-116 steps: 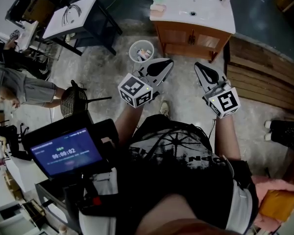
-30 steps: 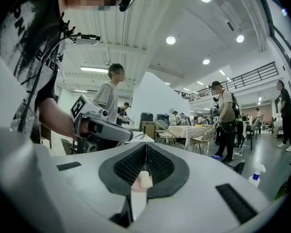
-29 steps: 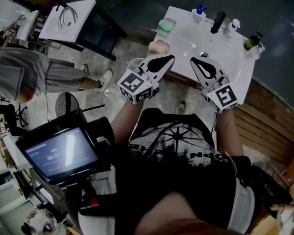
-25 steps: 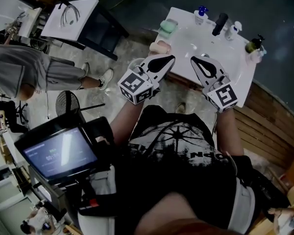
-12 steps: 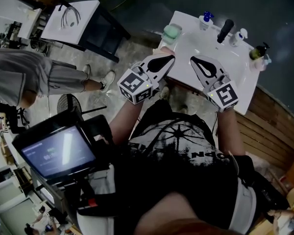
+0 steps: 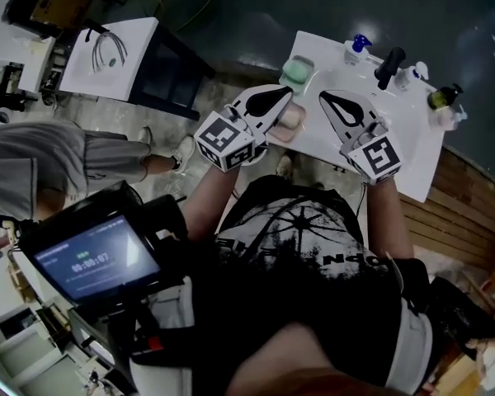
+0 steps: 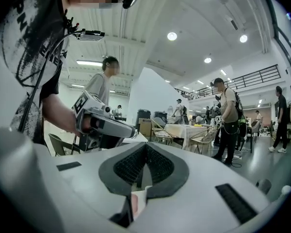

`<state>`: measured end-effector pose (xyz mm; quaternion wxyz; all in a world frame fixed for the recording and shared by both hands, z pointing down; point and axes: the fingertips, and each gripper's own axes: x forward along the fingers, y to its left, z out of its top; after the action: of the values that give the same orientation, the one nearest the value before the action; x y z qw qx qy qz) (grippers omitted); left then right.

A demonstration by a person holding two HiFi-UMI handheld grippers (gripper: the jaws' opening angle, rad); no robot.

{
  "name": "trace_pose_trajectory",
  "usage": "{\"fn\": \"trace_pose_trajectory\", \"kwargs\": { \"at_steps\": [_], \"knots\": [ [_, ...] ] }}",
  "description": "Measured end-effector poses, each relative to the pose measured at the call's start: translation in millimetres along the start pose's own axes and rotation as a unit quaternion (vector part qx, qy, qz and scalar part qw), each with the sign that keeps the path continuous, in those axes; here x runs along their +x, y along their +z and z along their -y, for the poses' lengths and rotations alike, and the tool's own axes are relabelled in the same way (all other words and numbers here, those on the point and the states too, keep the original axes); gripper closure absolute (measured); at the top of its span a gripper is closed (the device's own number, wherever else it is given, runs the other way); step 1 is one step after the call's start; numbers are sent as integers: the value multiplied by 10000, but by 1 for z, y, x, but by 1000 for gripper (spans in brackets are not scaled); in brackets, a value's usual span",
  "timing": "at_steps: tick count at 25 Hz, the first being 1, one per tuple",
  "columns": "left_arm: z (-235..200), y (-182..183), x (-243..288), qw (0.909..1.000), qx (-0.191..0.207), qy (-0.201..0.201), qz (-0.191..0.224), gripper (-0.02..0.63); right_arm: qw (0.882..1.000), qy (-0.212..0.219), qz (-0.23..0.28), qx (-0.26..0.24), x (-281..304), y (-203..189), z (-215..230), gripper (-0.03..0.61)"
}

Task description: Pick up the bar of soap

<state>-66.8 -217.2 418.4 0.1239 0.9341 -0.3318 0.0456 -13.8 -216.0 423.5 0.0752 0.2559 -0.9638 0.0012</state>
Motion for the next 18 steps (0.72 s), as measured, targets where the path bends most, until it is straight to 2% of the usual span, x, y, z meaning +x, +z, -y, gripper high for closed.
{"fn": "trace_pose_trajectory", "kwargs": {
  "at_steps": [4,8,12,18],
  "knots": [
    [-28,-1,3,9998,-29,-208,-23,601,9992,-211,-288,164,24,-7,6,563],
    [-52,-7,4,9991,-83,-403,-38,603,9994,-343,-28,-14,48,-5,14,563],
    [-76,-14,8,9982,-102,-583,-67,603,9984,-556,-4,92,66,-7,27,563],
    [-75,-18,13,9977,-79,-667,-47,603,9978,-612,-249,-52,64,-16,31,563]
  ]
}}
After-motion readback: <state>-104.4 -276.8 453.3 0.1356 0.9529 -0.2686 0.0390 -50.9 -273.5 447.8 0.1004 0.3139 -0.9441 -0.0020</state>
